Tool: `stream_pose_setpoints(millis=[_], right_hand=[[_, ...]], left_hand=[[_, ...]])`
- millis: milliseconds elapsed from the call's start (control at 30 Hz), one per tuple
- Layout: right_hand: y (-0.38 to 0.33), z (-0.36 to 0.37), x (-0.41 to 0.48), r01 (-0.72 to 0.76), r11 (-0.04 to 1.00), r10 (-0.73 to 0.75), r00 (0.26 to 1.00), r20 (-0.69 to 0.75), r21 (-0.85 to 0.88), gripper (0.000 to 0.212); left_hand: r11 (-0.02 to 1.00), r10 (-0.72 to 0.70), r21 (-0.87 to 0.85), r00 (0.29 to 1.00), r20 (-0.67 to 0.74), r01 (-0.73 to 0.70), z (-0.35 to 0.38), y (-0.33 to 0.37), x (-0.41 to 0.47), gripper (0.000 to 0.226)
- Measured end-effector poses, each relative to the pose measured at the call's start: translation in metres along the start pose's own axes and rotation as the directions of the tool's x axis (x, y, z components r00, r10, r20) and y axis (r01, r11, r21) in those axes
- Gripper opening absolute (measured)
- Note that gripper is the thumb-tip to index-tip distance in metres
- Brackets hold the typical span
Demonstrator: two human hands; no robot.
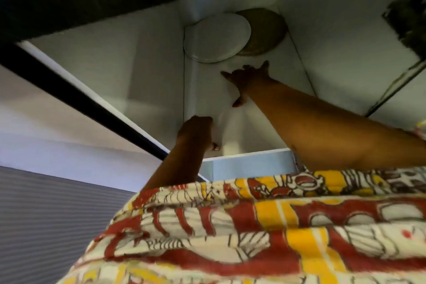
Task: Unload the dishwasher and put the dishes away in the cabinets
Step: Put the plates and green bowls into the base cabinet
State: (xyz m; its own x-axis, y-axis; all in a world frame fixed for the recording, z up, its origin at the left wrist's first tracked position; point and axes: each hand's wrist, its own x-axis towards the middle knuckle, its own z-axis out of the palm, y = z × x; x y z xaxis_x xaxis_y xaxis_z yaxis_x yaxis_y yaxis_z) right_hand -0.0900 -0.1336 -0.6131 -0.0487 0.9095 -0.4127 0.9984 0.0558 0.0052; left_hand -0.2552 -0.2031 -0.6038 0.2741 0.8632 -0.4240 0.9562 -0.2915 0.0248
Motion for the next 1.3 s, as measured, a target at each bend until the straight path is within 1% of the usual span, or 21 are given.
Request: stream_pose_setpoints(millis=[33, 100, 167, 267, 300, 333, 400, 433, 467, 500, 567, 633, 700, 767, 833, 900, 933, 1033, 1133, 1233, 1300], right_hand=[[-0.001, 0.003, -0.011, 0.011, 1.000, -0.011, 1.000, 0.001, 0.008, 0.102], [-0.001, 0.017, -0.037, -0.010, 0.995, 0.010, 1.000, 0.004, 0.104, 0.095], [0.000, 0.039, -0.065, -0.024, 0.984, 0.020, 1.000, 0.024, 0.179, 0.091], [-0.005, 0.054, -0.097, -0.029, 0.985, 0.020, 0.998, 0.054, 0.168, 0.093], [-0.009, 0.053, -0.109, -0.026, 0.990, 0.016, 0.997, 0.075, 0.137, 0.096], [-0.012, 0.055, -0.120, -0.030, 0.994, 0.020, 0.995, 0.099, 0.107, 0.098], [-0.018, 0.054, -0.140, -0.047, 0.996, 0.032, 0.984, 0.173, 0.080, 0.096], [-0.020, 0.055, -0.156, -0.070, 0.991, 0.048, 0.980, 0.192, 0.113, 0.093], [-0.021, 0.057, -0.169, -0.082, 0.983, 0.053, 0.983, 0.176, 0.163, 0.088], [-0.020, 0.060, -0.187, -0.092, 0.972, 0.064, 0.989, 0.132, 0.215, 0.083], [-0.018, 0.067, -0.223, -0.095, 0.932, 0.092, 0.995, 0.025, 0.350, 0.073], [-0.022, 0.075, -0.269, -0.087, 0.875, 0.102, 0.995, -0.005, 0.475, 0.068], [-0.026, 0.086, -0.318, -0.117, 0.849, 0.092, 0.993, 0.075, 0.516, 0.069], [-0.028, 0.101, -0.358, -0.166, 0.858, 0.104, 0.983, 0.151, 0.486, 0.070], [-0.025, 0.114, -0.389, -0.168, 0.855, 0.102, 0.982, 0.159, 0.491, 0.070], [-0.017, 0.130, -0.425, -0.166, 0.837, 0.094, 0.982, 0.161, 0.521, 0.061], [-0.011, 0.141, -0.448, -0.176, 0.824, 0.084, 0.978, 0.192, 0.538, 0.057], [0.005, 0.176, -0.501, -0.232, 0.803, 0.050, 0.944, 0.325, 0.549, 0.053], [0.034, 0.214, -0.540, -0.321, 0.778, 0.076, 0.901, 0.426, 0.541, 0.052], [0.076, 0.241, -0.570, -0.454, 0.679, 0.175, 0.864, 0.473, 0.577, 0.050], [0.105, 0.255, -0.589, -0.522, 0.625, 0.254, 0.839, 0.482, 0.580, 0.051]], left_hand=[[0.998, -0.020, -0.064, 1.000, 0.014, 0.021, 0.004, 0.000, -0.008, 0.056], [0.977, -0.020, -0.210, 0.999, 0.036, 0.027, 0.015, 0.004, -0.031, 0.050], [0.932, -0.013, -0.361, 0.999, 0.032, 0.024, 0.026, 0.012, -0.057, 0.045], [0.764, -0.136, -0.636, 0.991, -0.001, 0.104, 0.029, 0.023, -0.092, 0.033], [0.672, -0.195, -0.727, 0.981, 0.009, 0.140, 0.025, 0.026, -0.100, 0.028], [0.529, -0.243, -0.832, 0.969, 0.037, 0.165, 0.020, 0.030, -0.110, 0.023], [0.148, -0.288, -0.971, 0.947, 0.142, 0.191, 0.011, 0.040, -0.129, 0.020], [0.013, -0.292, -0.984, 0.942, 0.167, 0.179, 0.009, 0.046, -0.142, 0.019], [-0.066, -0.290, -0.985, 0.941, 0.173, 0.161, 0.010, 0.049, -0.153, 0.017], [-0.119, -0.275, -0.982, 0.945, 0.174, 0.146, 0.013, 0.056, -0.167, 0.014], [-0.183, -0.245, -0.972, 0.951, 0.189, 0.146, 0.022, 0.067, -0.191, 0.014], [-0.214, -0.214, -0.957, 0.946, 0.243, 0.198, 0.030, 0.081, -0.221, 0.019], [-0.207, -0.155, -0.941, 0.941, 0.302, 0.268, 0.044, 0.101, -0.255, 0.020], [-0.174, -0.104, -0.930, 0.933, 0.344, 0.324, 0.060, 0.122, -0.284, 0.019], [-0.140, -0.074, -0.927, 0.929, 0.361, 0.349, 0.075, 0.141, -0.301, 0.019], [-0.120, -0.041, -0.918, 0.922, 0.386, 0.379, 0.091, 0.162, -0.316, 0.021], [-0.096, -0.023, -0.910, 0.913, 0.407, 0.403, 0.099, 0.175, -0.325, 0.021], [0.019, 0.018, -0.886, 0.886, 0.463, 0.463, 0.121, 0.205, -0.349, 0.020], [0.188, 0.079, -0.841, 0.846, 0.527, 0.507, 0.142, 0.232, -0.369, 0.021], [0.366, 0.154, -0.770, 0.782, 0.604, 0.523, 0.160, 0.265, -0.385, 0.015], [0.434, 0.201, -0.740, 0.745, 0.636, 0.514, 0.164, 0.290, -0.394, 0.013]])
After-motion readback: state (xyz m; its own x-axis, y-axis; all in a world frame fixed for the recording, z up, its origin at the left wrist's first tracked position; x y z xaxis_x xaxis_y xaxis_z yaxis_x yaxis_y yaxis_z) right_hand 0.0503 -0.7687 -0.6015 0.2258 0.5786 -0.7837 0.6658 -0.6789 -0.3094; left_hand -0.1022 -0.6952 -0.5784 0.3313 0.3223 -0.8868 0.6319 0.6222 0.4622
